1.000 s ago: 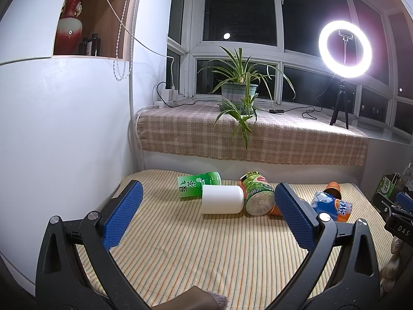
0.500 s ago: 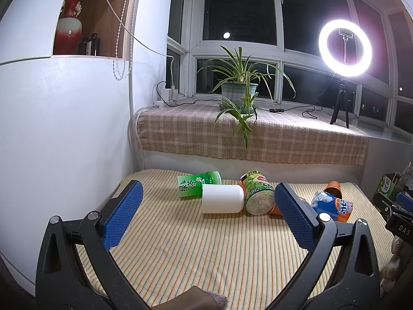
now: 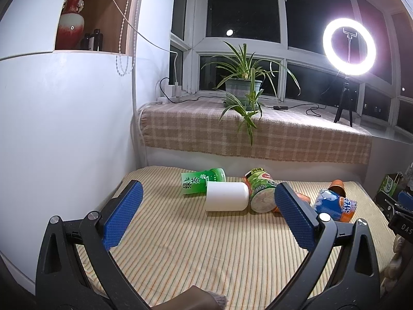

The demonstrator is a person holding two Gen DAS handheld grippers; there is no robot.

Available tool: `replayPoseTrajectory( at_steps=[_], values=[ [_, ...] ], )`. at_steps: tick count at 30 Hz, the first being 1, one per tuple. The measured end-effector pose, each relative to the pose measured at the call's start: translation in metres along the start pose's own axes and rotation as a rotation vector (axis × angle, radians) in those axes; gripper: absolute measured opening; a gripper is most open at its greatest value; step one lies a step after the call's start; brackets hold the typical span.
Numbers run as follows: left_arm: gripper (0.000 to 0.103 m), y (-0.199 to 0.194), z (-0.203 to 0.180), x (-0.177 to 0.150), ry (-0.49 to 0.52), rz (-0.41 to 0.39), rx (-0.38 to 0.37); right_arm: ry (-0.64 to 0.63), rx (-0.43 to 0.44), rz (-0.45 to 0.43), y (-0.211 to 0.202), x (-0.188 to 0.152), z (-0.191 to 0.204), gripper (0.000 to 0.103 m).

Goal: Flip cup upright

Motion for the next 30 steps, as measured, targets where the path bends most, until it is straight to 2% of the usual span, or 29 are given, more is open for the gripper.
replayPoseTrajectory(
  at_steps=[9,15,19,24,30],
  values=[
    [0.103,0.01,0.006,-0.007,-0.004,0.031,-0.001,-0.011,0.031,0.016,0.012,0.006,0.009,0.103],
    [0.103,0.017,0.026,-0.019,-0.026,0.076,0.019,-0.037,0.117,0.045,0.031,0.02,0.025,0.103],
    [0.103,0.018,0.047,-0.028,-0.037,0.09,0.055,-0.104,0.211,0.059,0.049,0.035,0.052,0.103],
    [0.103,0.017,0.075,-0.035,-0.045,0.104,0.098,-0.276,0.304,0.055,0.067,0.052,0.102,0.101],
    [0.103,0.019,0.101,-0.045,-0.06,0.13,0.13,-0.441,0.461,0.108,0.093,0.064,0.167,0.093]
  ],
)
Point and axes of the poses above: each gripper's, at about its wrist camera, not at the fingertips, and y roughly the way its jaws point, z to its left, x to its top, the point moved 8 cm from there along y, roughly the way its jaws point, and after that the axes turned 4 degrees about -y, right-handed, at the moved point
